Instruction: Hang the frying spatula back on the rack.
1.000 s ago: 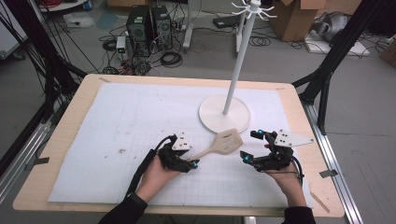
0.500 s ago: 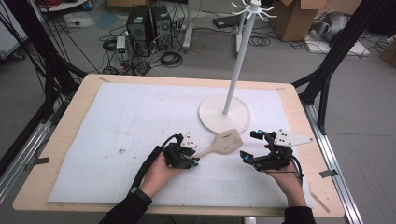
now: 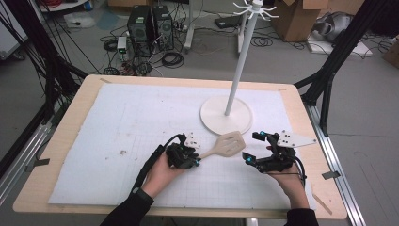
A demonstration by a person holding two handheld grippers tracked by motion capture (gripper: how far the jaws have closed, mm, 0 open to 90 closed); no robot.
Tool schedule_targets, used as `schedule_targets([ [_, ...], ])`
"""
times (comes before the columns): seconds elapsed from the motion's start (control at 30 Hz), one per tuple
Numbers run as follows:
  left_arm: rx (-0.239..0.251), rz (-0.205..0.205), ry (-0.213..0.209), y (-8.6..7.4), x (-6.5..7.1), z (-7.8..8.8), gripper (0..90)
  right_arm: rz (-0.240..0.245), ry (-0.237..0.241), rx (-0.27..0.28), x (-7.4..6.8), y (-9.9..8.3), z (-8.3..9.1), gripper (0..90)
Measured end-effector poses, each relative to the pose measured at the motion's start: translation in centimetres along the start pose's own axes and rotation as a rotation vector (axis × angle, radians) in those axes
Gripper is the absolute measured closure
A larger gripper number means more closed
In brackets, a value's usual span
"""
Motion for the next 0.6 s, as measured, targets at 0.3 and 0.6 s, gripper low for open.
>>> schedule_targets([
  [0.3, 0.061, -0.042, -0.105, 0.0, 0.5, 0.9, 77.2, -0.009, -0.023, 0.019, 0.4, 0.1, 0.8, 11.2],
  [0.6, 0.017, -0.170, -0.266, -1.0, 0.8, 2.4, 77.2, -0.003, -0.042, 0.065, 0.6, 0.6, 1.9, 12.2],
])
Point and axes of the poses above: each handheld gripper's, and its own axes: z roughly backward along the jaws, y roughly out of its top, x roughly to its right, the point moved 3 cm from there along -z, roughly forward along the jaws, and after that the axes turned 8 degrees about z, right-handed, at the moved point
